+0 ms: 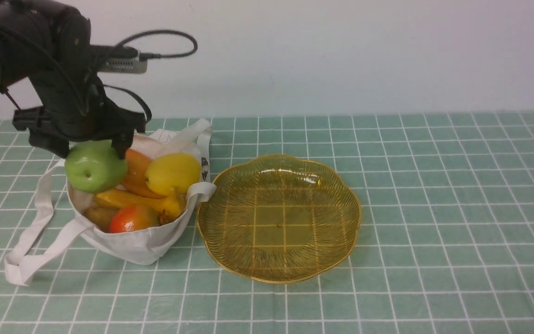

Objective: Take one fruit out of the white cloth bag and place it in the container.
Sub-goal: 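Place the held apple onto the plate with the left gripper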

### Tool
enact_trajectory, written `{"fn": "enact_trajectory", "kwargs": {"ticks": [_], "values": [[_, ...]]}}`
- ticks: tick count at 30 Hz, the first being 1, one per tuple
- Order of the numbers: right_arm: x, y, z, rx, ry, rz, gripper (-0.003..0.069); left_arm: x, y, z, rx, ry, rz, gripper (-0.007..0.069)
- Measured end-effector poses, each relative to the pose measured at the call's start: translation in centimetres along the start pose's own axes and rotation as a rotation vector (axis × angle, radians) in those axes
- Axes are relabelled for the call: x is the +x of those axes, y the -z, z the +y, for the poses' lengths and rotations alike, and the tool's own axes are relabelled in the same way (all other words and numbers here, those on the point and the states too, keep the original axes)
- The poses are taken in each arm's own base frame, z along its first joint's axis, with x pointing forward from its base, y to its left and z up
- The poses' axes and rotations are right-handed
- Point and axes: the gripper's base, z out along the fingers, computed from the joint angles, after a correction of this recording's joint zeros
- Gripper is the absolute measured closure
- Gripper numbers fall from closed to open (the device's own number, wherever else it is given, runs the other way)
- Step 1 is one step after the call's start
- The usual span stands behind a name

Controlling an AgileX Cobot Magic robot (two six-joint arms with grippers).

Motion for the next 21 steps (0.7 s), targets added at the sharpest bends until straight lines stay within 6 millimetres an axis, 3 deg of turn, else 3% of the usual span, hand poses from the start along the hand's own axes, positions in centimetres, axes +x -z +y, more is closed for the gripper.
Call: {"fn": "enact_trajectory", "kwargs": {"ticks": [4,6,8,11,13,18,21], "values": [[0.0,0.0,0.0,0.0,0.0,0.0,0.0674,-0.8,4.4,-0.1,0.065,-0.015,-0.071,0.0031],[0.0,0.0,0.0,0.0,0.0,0.0,0.0674,-0.7,6.2,-1.4,0.167,-0.046,-0.089,0.0031],[0.0,0.0,0.0,0.0,0.0,0.0,0.0674,-0.2,6.8,-3.2,0.272,-0.073,-0.069,0.0031],[0.0,0.0,0.0,0.0,0.0,0.0,0.0674,1.0,5.9,-8.1,0.434,-0.173,-0.006,0.0031],[0.0,0.0,0.0,0.0,0.0,0.0,0.0674,1.4,5.2,-10.0,0.47,-0.214,0.012,0.0031],[0.0,0.0,0.0,0.0,0.0,0.0,0.0674,3.5,0.3,-16.4,0.507,-0.335,0.08,0.0031],[0.0,0.0,0.0,0.0,0.0,0.0,0.0674,4.2,-1.3,-18.7,0.52,-0.36,0.065,0.0031]]}}
